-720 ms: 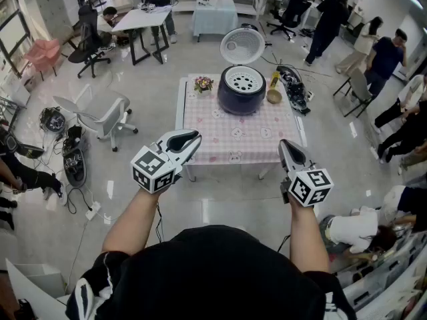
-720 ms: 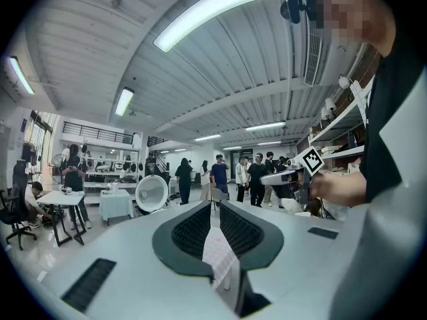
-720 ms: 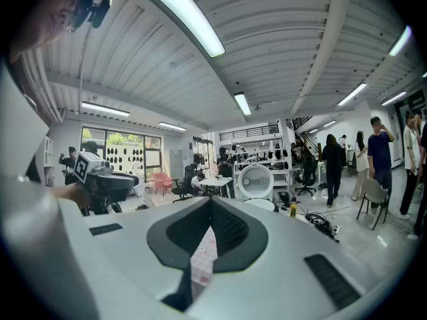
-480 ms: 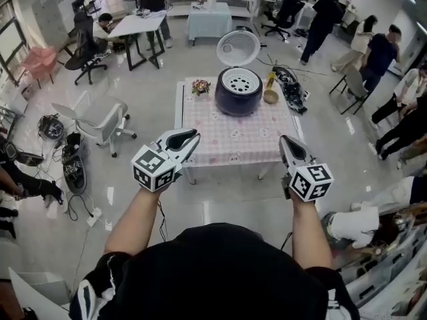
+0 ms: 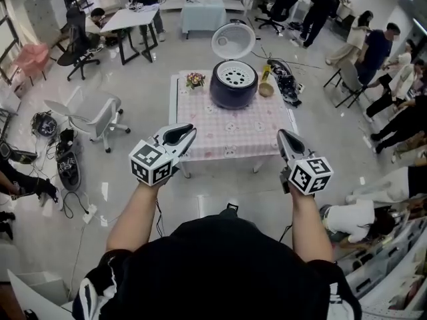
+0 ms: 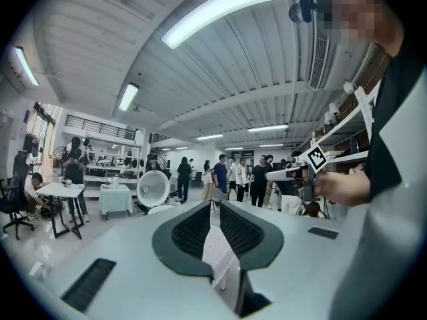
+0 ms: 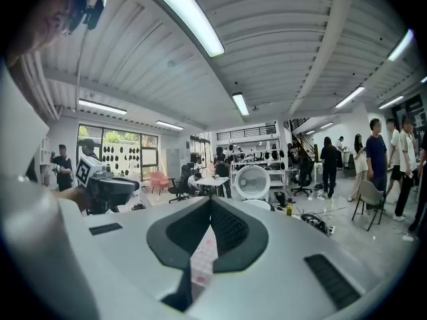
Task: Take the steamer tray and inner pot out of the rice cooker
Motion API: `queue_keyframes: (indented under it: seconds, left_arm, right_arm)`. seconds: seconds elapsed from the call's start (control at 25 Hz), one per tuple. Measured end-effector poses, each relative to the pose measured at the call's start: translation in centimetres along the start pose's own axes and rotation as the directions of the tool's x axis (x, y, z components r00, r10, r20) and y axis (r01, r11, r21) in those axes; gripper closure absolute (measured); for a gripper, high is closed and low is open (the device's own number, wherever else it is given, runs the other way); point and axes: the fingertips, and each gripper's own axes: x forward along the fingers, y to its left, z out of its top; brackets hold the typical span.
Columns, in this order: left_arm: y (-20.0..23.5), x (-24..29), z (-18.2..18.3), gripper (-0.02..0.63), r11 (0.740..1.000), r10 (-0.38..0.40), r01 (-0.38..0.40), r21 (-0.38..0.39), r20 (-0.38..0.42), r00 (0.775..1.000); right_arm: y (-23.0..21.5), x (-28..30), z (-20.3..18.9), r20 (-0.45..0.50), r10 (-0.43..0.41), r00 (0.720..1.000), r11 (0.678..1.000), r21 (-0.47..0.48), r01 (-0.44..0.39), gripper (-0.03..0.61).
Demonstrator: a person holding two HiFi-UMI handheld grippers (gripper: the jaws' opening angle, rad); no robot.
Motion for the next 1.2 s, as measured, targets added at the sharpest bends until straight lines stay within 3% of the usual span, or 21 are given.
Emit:
queue_keyframes:
  seconds: [0.2, 0.48, 0.84, 1.2]
  left_arm:
    - [0.7, 0.7, -1.4, 0.549, 1.0, 0.012, -0.012, -0.018, -0.004, 1.0]
    - [3.1, 4.3, -2.4, 0.549, 0.999, 0.034, -0.036, -0.03, -0.045, 0.998]
    - [6.4, 14.2, -2.6, 0.549, 0.998, 0.059, -0.061, -0.024, -0.101, 0.993]
    - [8.2, 23.5, -1.2, 0.549, 0.992, 0.122, -0.124, -0.004, -0.152, 0.981]
  right_arm:
    - [-1.8, 1.0, -0.3, -0.025, -0.021, 0.999, 0.999, -0.033, 0.02, 0.569]
    - [-5.4, 4.9, -1.6, -0.042, -0.013, 0.999, 1.0, -0.005, 0.013, 0.569]
    - [-14.9, 11.1, -2.7, -0.073, 0.015, 0.997, 0.999, 0.045, -0.012, 0.569]
    - [-22.8, 17.8, -1.7, -0.091, 0.114, 0.989, 0.992, 0.059, -0.109, 0.569]
